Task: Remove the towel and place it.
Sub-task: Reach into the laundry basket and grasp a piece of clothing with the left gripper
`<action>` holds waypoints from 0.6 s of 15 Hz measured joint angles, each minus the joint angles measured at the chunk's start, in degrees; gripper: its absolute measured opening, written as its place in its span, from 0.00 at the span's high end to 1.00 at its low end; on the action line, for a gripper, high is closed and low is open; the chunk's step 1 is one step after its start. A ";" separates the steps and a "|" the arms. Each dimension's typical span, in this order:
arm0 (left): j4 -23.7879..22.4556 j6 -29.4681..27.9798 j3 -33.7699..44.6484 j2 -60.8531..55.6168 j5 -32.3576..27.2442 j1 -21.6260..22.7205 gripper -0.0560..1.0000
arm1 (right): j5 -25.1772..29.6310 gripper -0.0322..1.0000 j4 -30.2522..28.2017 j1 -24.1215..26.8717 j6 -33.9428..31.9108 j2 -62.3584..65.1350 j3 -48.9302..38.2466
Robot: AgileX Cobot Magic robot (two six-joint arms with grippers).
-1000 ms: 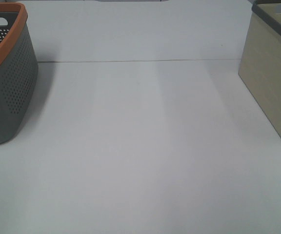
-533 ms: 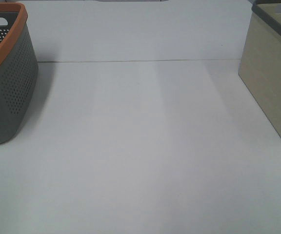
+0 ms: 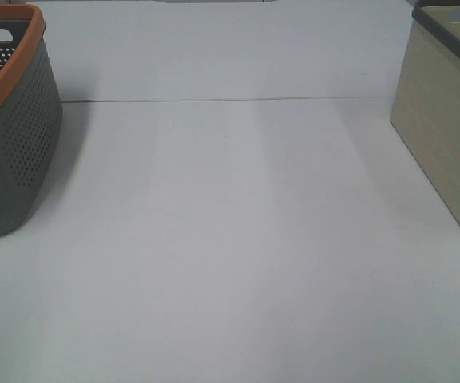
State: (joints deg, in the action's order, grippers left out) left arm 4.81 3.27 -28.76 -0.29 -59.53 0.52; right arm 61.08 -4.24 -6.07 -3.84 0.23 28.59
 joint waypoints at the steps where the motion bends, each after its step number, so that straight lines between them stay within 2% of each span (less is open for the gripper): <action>1: 0.00 0.00 0.00 0.00 0.00 0.00 0.26 | 0.00 0.26 0.00 0.00 0.00 0.00 0.00; 9: -0.74 -0.17 -0.63 0.00 0.17 0.00 0.26 | 0.00 0.26 0.00 0.00 0.00 0.00 0.00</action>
State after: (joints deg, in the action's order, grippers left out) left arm 4.07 3.09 -29.39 -0.29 -59.36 0.52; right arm 61.08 -4.24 -6.07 -3.84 0.23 28.59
